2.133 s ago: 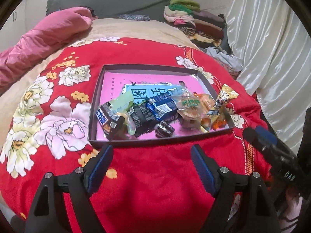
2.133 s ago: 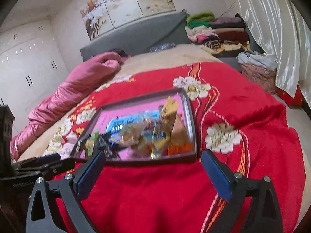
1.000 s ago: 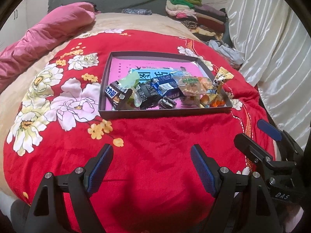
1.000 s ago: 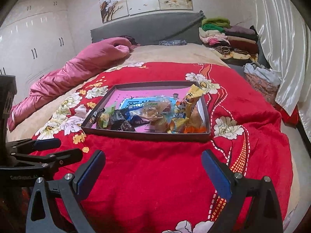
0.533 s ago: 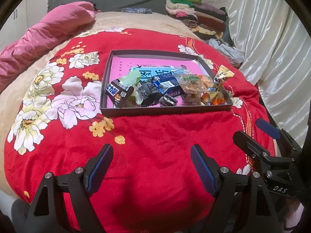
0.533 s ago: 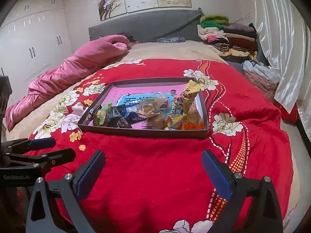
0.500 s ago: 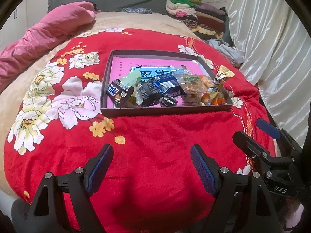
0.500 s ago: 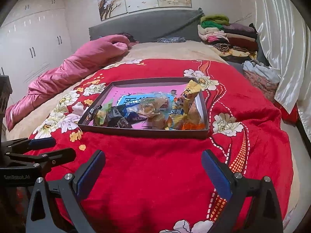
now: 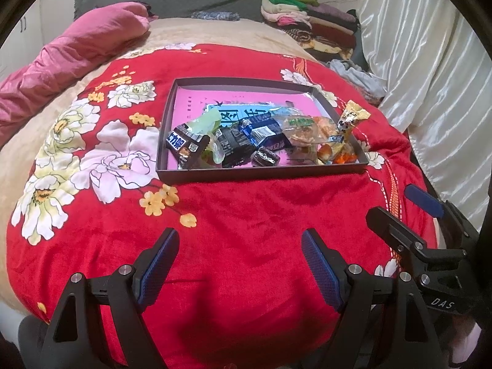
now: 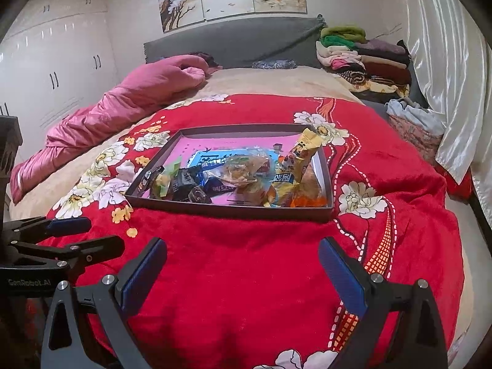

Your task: Organize snacks

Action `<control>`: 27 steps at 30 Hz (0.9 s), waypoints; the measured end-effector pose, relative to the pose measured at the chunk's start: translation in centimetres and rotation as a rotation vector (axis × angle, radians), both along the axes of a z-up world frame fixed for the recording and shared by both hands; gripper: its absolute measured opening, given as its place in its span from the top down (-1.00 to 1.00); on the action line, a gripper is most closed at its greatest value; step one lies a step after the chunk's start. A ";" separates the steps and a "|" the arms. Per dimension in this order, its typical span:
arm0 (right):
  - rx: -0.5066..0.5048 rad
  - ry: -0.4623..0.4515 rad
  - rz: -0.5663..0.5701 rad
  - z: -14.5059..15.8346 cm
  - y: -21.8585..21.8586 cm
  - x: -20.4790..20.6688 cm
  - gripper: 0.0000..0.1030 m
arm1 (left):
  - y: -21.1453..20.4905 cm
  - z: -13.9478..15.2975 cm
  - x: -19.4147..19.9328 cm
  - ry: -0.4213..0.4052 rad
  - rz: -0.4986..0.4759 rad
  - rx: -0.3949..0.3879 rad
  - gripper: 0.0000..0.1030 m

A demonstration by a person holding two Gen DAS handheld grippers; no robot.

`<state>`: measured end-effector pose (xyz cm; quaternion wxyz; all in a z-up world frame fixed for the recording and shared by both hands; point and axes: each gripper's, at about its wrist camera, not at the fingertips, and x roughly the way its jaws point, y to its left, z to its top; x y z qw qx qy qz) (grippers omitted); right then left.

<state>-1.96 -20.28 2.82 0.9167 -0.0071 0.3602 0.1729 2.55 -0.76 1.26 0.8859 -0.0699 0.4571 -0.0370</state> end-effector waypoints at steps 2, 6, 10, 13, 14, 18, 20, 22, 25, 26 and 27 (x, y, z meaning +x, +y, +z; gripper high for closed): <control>0.001 -0.001 0.002 0.0 0.1 0.0 -0.94 | 0.0 0.0 0.0 0.001 -0.001 -0.001 -0.61; 0.002 -0.001 0.001 0.0 0.1 -0.1 -0.94 | 0.0 -0.1 0.1 0.007 0.001 0.001 -0.61; -0.001 -0.001 0.002 0.0 0.1 -0.1 -0.94 | 0.0 -0.2 0.1 0.010 0.001 0.002 -0.61; -0.007 -0.002 0.003 0.0 0.1 -0.1 -0.94 | 0.0 -0.2 0.1 0.007 0.001 0.003 -0.61; -0.006 -0.003 0.003 0.0 0.1 -0.1 -0.94 | 0.0 -0.2 0.1 0.008 0.000 0.004 -0.61; -0.005 -0.002 0.004 0.0 0.1 -0.1 -0.94 | 0.0 -0.2 0.1 0.007 0.001 0.004 -0.61; -0.003 0.004 0.006 0.0 0.1 0.0 -0.94 | 0.0 -0.2 0.1 0.007 0.000 0.002 -0.61; -0.002 0.003 0.005 0.0 0.1 0.0 -0.94 | 0.0 -0.2 0.1 0.008 0.001 0.001 -0.61; -0.001 0.000 0.004 0.0 0.0 0.0 -0.94 | 0.0 -0.4 0.2 0.014 -0.002 -0.015 -0.61; -0.001 -0.002 0.003 0.0 0.0 0.0 -0.94 | 0.0 -0.5 0.3 0.014 -0.005 -0.029 -0.61; 0.000 -0.004 0.004 0.0 0.0 0.1 -0.94 | 0.2 -0.6 0.3 0.011 -0.002 -0.049 -0.61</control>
